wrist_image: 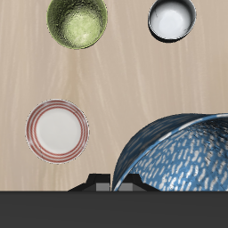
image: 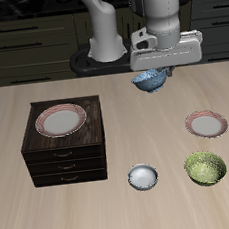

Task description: Place the blue bowl onto the plate that is on the left side of the table

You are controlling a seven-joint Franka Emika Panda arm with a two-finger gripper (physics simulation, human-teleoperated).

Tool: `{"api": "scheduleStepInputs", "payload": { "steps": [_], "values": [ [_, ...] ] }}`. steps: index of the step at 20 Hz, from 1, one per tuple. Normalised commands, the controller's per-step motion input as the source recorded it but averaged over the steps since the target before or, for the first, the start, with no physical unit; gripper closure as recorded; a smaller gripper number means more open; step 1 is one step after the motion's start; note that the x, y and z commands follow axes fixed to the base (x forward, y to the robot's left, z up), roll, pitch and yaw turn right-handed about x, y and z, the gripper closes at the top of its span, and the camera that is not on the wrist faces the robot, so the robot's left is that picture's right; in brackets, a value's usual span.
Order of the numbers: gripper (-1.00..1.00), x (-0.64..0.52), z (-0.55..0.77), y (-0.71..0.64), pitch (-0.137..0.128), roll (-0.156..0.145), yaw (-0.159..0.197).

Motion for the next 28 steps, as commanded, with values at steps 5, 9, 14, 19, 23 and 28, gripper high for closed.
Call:
{"api": "scheduleStepInputs", "payload": {
  "steps": [5,9,14,19,23,28],
  "values": [
    [1.00,-0.11,0.10,0.40,-0.013,0.050,-0.008],
    [1.00,-0.06,0.12,0.43,-0.018,0.056,0.004],
    [1.00,0.03,0.04,0.38,-0.006,0.044,0.026],
    [1.00,0.08,0.03,0.25,0.002,0.031,0.011],
    [1.00,0.05,-0.03,0.43,0.007,0.038,0.025],
    [1.00,0.08,-0.04,0.33,0.013,0.015,0.012]
  ]
}}
